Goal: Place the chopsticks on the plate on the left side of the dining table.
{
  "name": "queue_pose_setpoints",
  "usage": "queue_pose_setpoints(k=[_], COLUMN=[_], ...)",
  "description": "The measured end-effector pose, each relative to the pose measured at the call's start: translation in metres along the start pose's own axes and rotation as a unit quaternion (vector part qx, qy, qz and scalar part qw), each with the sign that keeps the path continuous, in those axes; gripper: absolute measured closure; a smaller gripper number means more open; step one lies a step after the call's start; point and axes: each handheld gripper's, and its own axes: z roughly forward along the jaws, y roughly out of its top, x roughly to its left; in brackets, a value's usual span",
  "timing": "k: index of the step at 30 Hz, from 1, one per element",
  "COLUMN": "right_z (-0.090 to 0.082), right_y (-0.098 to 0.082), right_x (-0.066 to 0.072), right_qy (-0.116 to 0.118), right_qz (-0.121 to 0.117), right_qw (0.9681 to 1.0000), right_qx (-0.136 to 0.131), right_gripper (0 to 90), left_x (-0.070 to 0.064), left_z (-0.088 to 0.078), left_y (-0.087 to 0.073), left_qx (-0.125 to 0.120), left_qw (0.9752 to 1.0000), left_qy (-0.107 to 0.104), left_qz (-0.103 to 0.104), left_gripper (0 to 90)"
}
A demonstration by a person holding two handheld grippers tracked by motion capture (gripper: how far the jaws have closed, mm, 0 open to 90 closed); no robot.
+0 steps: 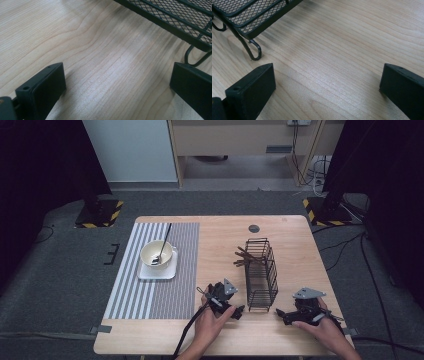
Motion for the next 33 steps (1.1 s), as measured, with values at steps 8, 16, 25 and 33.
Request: queue_pose_setpoints(k=[8,16,25,33], right_z=[0.0,0.0,0.0,0.0], right_y=[0.0,0.0,0.0,0.0], right_x=[0.001,0.001,0.001,0.001], right_qy=[-0.002,-0.002,-0.002,-0.001], right_qz=[0.004,0.004,0.004,0.003], right_qw=[1.0,1.0,1.0,1.0], right_qx=[0.0,0.0,0.0,0.0], right_gripper=[0.2,0.2,0.2,0.2], left_x=[-0.002,0.002,0.008,0.023], left_z=[-0.004,-0.016,-0.035,-0.056], left_y=[-0.004,0.0,0.01,0.016], left_qx=[0.001,-0.019,-0.044,-0.075], left_qw=[0.9999,0.9985,0.9975,0.996], left_qy=[-0.008,-0.048,-0.054,-0.048], left_qz=[0.008,0.016,0.007,-0.014], left_gripper=[0.0,5.0,5.0,6.5])
